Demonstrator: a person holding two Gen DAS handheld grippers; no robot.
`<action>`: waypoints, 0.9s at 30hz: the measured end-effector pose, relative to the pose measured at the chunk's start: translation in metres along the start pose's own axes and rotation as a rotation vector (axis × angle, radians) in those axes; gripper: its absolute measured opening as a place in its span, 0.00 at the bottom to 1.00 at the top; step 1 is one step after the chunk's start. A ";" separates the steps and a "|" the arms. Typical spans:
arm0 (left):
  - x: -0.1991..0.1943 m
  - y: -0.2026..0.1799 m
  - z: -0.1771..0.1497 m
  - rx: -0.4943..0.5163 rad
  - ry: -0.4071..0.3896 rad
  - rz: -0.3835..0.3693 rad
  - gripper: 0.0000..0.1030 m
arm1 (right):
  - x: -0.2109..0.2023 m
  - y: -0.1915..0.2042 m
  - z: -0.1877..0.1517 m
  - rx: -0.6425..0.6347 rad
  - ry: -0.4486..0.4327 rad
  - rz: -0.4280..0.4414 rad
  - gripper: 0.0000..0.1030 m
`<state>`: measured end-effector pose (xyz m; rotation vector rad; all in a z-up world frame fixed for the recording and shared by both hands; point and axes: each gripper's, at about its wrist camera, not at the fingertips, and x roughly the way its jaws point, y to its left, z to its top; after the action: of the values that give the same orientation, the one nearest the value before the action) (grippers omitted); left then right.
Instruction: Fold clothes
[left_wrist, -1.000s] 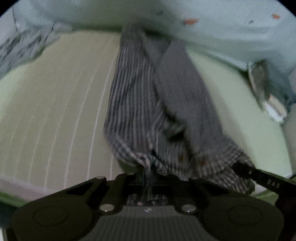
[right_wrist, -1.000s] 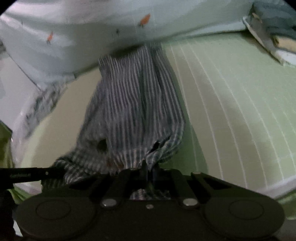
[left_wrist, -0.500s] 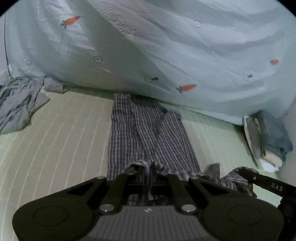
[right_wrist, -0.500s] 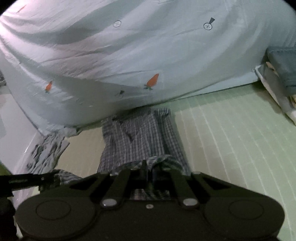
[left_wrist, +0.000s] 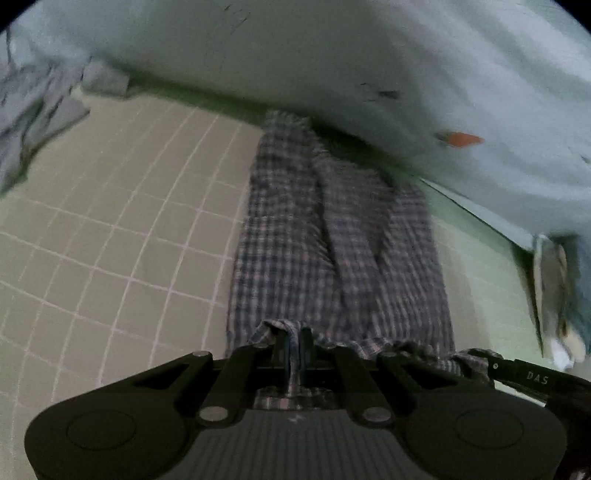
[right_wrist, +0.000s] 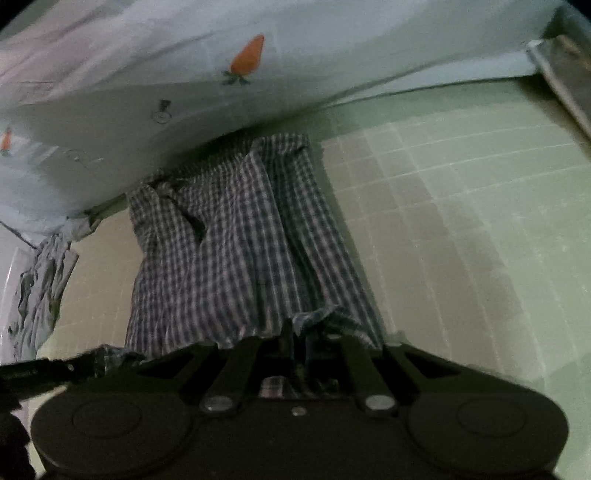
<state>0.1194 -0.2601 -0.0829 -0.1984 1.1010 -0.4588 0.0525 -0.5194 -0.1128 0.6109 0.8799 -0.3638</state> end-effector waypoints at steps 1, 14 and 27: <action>0.004 0.003 0.011 -0.022 -0.004 0.002 0.08 | 0.009 0.000 0.011 0.011 0.013 0.006 0.08; -0.020 0.017 0.039 -0.049 -0.169 0.109 0.73 | -0.021 -0.012 0.025 0.009 -0.210 -0.015 0.61; -0.007 0.037 -0.055 -0.121 0.137 0.014 0.74 | -0.016 -0.048 -0.073 0.136 0.024 -0.039 0.71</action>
<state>0.0769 -0.2197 -0.1161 -0.2684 1.2652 -0.3976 -0.0266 -0.5092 -0.1517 0.7254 0.8965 -0.4549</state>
